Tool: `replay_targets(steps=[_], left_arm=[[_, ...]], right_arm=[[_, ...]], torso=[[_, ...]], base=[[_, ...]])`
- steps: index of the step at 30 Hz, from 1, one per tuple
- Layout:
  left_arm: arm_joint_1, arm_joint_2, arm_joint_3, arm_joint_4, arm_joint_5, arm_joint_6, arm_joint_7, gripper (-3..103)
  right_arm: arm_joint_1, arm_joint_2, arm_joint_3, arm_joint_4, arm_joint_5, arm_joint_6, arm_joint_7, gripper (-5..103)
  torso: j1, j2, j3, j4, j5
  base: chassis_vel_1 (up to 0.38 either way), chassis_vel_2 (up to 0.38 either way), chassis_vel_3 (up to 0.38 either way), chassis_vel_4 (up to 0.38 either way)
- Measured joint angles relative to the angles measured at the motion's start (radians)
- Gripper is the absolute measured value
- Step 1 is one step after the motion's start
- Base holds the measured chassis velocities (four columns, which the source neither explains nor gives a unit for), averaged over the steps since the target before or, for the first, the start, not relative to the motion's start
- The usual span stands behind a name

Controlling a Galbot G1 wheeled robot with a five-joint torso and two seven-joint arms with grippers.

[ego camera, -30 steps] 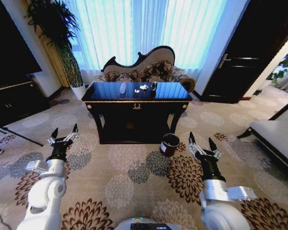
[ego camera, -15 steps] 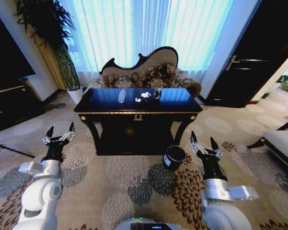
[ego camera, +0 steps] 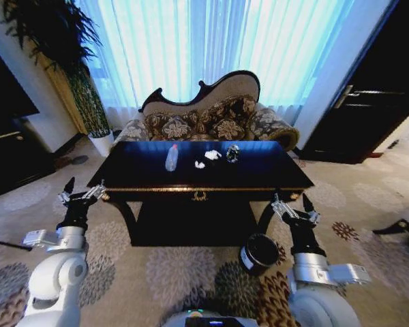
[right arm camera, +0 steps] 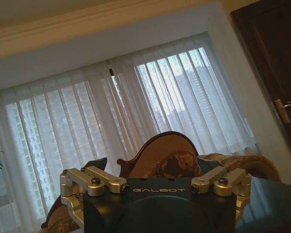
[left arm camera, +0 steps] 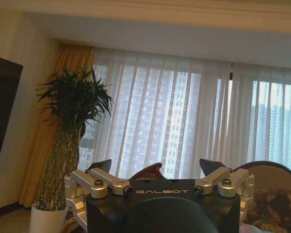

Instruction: Move to the front of the table and place the trash on the table into the trash bin.

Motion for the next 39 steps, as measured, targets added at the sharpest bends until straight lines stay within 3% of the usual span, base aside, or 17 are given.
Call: replay_targets(steps=[12, 18, 21, 22, 23, 26, 32, 33, 39], left_arm=[[0.007, -0.010, 0.018, -0.006, 0.005, -0.004, -0.001, 100], [0.001, 0.024, 0.063, -0.017, 0.002, 0.021, -0.070, 100], [-0.043, 0.071, 0.104, -0.017, -0.039, 0.068, -0.166, 100], [-0.043, 0.071, 0.104, -0.017, -0.039, 0.068, -0.166, 100], [-0.081, 0.099, 0.131, -0.017, -0.089, 0.105, -0.231, 100], [-0.171, 0.141, 0.182, -0.002, -0.186, 0.182, -0.313, 100], [-0.318, 0.198, 0.325, 0.072, -0.277, 0.301, -0.353, 100], [-0.318, 0.198, 0.325, 0.072, -0.277, 0.301, -0.353, 100], [-0.426, 0.232, 0.522, 0.068, -0.270, 0.373, -0.432, 100]], right_arm=[[-0.006, 0.006, 0.000, 0.000, -0.003, 0.019, -0.011, 100], [-0.016, 0.007, -0.003, 0.000, -0.010, 0.035, -0.030, 100], [-0.019, 0.007, -0.006, 0.000, -0.015, 0.036, -0.037, 100], [-0.019, 0.007, -0.006, 0.000, -0.015, 0.036, -0.037, 100], [-0.021, 0.007, -0.008, 0.000, -0.018, 0.037, -0.042, 100], [-0.025, 0.009, -0.012, 0.000, -0.027, 0.038, -0.048, 100], [-0.032, 0.011, -0.020, 0.000, -0.045, 0.041, -0.056, 100], [-0.032, 0.011, -0.020, 0.000, -0.045, 0.041, -0.056, 100], [-0.035, 0.016, -0.023, 0.000, -0.063, 0.050, -0.062, 100]], torso=[[0.002, -0.001, 0.001, -0.0003, -0.0002], [-0.003, 0.001, -0.001, 0.0001, 0.0002], [-0.002, 0.001, -0.001, 0.0001, 0.0001], [-0.002, 0.001, -0.001, 0.0001, 0.0001], [-0.002, 0.001, -0.001, 0.0000, 0.0002], [0.000, 0.000, 0.000, -0.0001, 0.0002], [0.001, 0.000, 0.000, -0.0002, 0.0001], [0.001, 0.000, 0.000, -0.0002, 0.0001], [0.000, 0.000, 0.000, -0.0002, 0.0003]], base=[[-0.252, 0.255, 0.218, -0.233], [0.008, -0.008, -0.009, 0.012], [0.069, -0.075, -0.059, 0.054], [0.053, -0.061, -0.061, 0.019], [0.053, 0.014, -0.001, 0.019], [0.000, 0.000, 0.000, 0.000], [0.000, 0.000, 0.000, 0.000], [0.000, 0.000, 0.000, 0.000], [0.000, 0.000, 0.000, 0.000]])
